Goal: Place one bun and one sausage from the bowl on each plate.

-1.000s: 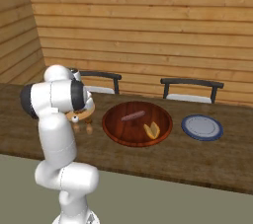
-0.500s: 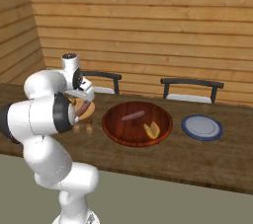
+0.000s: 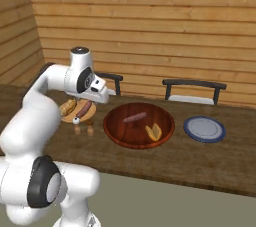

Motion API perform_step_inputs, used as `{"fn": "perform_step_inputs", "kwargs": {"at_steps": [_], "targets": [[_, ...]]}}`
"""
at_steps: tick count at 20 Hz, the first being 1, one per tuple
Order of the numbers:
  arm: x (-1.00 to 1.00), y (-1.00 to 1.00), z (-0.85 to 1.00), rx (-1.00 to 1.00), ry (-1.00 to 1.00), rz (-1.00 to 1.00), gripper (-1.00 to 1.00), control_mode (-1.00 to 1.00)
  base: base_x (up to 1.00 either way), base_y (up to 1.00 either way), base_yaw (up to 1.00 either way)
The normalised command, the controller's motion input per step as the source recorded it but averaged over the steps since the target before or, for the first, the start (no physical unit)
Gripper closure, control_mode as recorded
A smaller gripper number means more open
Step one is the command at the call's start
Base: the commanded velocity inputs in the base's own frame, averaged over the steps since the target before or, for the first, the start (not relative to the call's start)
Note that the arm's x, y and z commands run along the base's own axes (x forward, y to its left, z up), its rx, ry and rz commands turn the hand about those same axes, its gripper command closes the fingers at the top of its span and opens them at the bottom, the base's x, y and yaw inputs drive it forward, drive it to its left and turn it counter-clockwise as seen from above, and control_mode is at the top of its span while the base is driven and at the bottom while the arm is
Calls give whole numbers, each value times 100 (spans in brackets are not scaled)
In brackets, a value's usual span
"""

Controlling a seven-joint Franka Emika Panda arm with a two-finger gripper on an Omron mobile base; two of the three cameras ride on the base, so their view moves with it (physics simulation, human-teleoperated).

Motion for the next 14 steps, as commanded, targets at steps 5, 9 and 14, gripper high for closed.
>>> {"fn": "perform_step_inputs", "kwargs": {"at_steps": [5,9,14], "targets": [[-100,-57,61,-2,0,18,-100,-100,0,0,0],[-100,-4,31,-7,0,1,-100,-100,0,0,0],[-98,14,7,-10,0,0,-100,-100,0,0,0]]}}
